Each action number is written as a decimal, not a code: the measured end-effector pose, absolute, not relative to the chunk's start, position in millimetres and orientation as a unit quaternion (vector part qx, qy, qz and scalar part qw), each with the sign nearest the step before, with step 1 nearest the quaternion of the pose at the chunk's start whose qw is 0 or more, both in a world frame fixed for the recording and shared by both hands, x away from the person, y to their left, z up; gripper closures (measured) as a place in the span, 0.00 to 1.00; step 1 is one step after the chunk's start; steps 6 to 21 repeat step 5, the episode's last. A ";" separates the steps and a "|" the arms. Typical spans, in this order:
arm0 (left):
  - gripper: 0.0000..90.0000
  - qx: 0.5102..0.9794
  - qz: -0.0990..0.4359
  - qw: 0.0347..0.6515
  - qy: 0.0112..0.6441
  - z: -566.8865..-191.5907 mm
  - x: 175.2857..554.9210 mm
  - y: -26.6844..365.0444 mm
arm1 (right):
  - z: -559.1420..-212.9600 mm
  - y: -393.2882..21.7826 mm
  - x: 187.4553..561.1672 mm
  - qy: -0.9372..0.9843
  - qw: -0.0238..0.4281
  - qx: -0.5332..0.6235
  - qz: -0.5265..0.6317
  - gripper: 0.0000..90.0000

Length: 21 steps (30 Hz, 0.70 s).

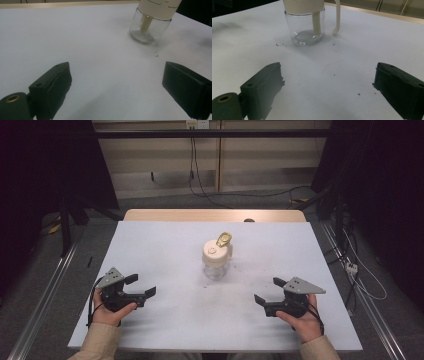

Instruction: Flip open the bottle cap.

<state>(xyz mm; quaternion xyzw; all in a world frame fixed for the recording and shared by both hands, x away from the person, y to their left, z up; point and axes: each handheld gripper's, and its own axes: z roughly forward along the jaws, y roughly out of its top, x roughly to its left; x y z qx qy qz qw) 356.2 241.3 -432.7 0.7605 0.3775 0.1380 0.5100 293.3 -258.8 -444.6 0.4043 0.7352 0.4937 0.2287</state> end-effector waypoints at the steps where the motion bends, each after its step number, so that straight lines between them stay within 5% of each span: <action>1: 0.09 0.760 0.137 0.511 0.377 -432.9 356.1 240.3 | -444.6 -259.5 293.0 0.734 0.227 0.407 0.494 0.08; 21: 0.09 0.762 0.136 0.509 0.376 -433.0 356.2 238.2 | -445.3 -261.5 293.9 0.734 0.231 0.408 0.491 0.08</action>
